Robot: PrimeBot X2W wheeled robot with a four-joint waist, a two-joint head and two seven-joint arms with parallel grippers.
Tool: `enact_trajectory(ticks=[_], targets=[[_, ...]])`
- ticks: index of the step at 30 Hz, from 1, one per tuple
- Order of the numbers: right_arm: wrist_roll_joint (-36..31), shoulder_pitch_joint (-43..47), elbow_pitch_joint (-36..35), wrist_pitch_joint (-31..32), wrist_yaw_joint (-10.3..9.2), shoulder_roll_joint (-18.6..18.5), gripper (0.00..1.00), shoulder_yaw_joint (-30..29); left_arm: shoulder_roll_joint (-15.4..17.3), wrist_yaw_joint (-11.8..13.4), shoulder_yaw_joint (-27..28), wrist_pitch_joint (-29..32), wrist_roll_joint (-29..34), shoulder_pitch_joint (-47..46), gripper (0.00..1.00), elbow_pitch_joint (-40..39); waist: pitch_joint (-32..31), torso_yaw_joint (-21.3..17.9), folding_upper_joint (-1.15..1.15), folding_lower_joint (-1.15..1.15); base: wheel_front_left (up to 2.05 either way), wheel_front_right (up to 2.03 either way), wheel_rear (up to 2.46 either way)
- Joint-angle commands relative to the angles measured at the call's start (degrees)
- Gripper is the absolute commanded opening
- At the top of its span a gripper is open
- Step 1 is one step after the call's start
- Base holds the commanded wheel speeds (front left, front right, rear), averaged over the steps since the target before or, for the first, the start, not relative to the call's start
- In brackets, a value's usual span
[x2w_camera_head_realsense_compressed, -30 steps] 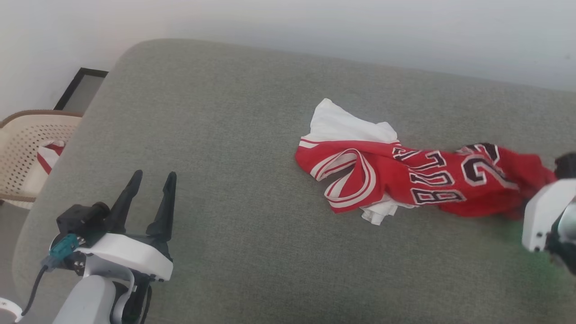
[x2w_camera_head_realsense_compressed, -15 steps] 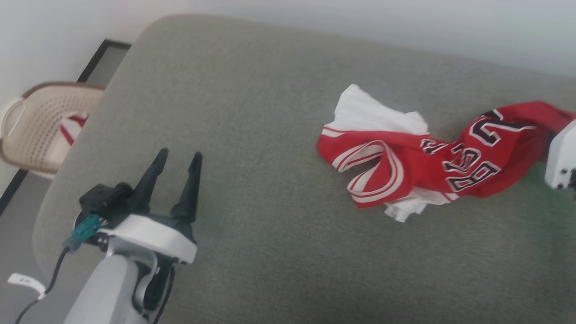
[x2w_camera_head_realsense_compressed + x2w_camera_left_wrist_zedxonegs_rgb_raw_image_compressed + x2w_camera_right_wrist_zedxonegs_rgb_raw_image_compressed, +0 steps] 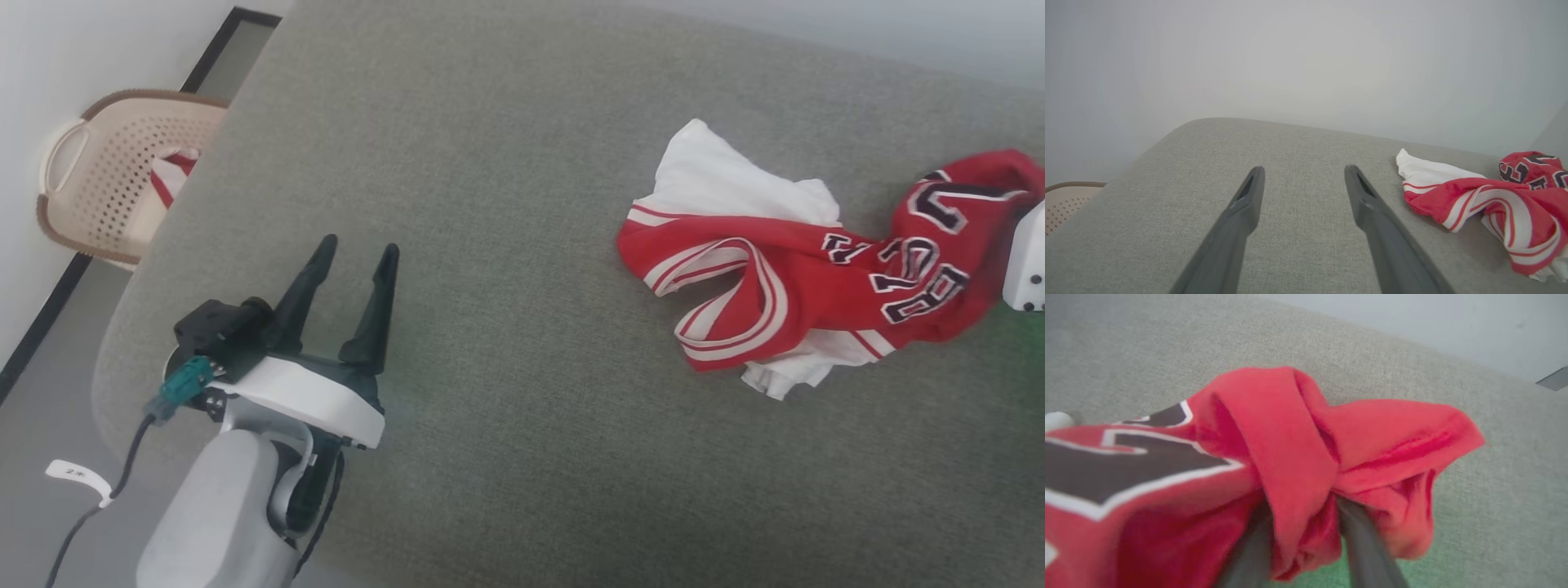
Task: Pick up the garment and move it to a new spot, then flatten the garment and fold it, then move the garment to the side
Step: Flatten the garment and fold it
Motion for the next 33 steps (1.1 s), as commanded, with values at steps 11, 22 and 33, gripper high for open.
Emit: enact_trajectory(ticks=[11, 22, 33], targets=[[4.94, 3.31, -8.00, -8.83, 0.02, 2.02, 1.00, 7.70, 2.05, -0.40, 4.02, -0.29, 1.09, 3.01, 1.00, -0.20, -4.39, -4.63, 0.00, 0.00, 0.00, 0.00, 0.00], [12.84, 13.87, -24.35, -8.17, 0.02, 4.10, 1.00, 15.34, 3.14, -0.39, 4.34, -0.28, 1.37, 4.34, 1.00, -0.89, -6.86, -6.96, 0.00, 0.00, 0.00, 0.00, 0.00], [16.22, 21.17, -36.50, 6.26, 0.03, 3.99, 1.00, 21.00, 2.22, -0.43, 3.47, -0.28, 1.22, 3.76, 1.00, -0.84, -6.36, -5.29, 0.00, 0.00, 0.00, 0.00, 0.00]])
